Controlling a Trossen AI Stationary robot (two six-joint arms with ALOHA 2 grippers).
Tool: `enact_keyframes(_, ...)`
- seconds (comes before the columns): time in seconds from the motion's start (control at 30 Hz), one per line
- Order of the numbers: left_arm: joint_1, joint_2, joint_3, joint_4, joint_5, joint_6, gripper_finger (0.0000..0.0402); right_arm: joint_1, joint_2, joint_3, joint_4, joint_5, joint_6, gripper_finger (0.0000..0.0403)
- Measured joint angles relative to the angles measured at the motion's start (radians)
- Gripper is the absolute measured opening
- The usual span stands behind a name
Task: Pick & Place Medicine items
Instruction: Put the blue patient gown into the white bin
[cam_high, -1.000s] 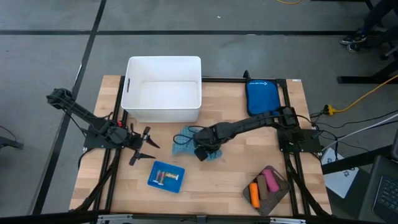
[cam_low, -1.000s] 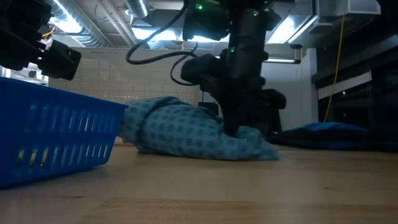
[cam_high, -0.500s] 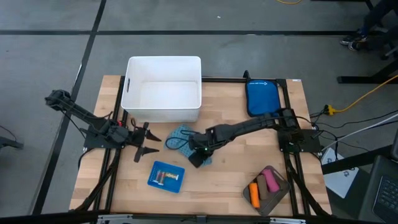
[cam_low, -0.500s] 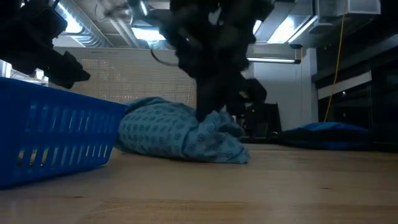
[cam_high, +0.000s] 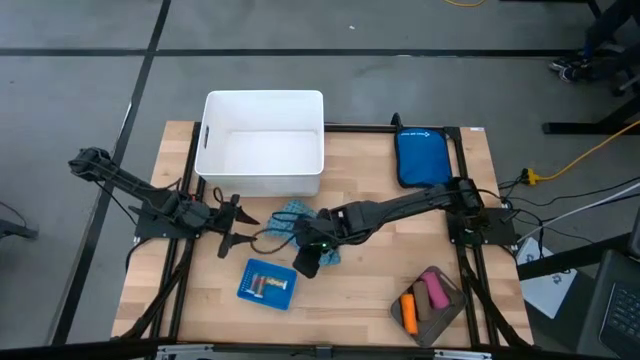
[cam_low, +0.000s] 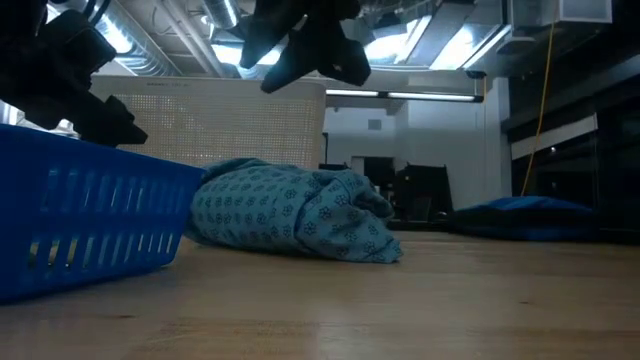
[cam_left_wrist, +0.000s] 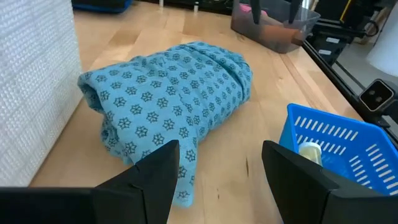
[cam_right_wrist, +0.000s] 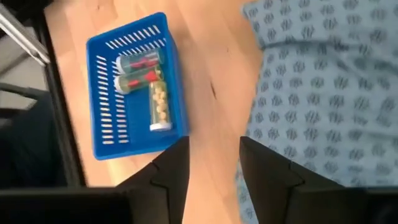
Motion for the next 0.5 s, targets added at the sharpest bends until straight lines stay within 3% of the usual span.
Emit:
enact_keyframes(0.17,0.009,0.000,0.000,0.011,0.000,0.006,0.0226,-0.009,0.000,0.002,0.010,-0.018,0.068,0.0138)
enact_keyframes(0.4,0.024,0.000,0.000,0.031,-0.001,0.019,0.0226,-0.007,0.000,0.002,-0.024,0.045,0.095,0.0110)
enact_keyframes(0.5,0.025,0.004,0.019,-0.021,-0.009,0.023,0.0226,-0.003,0.000,0.002,-0.032,-0.015,0.111,0.0096)
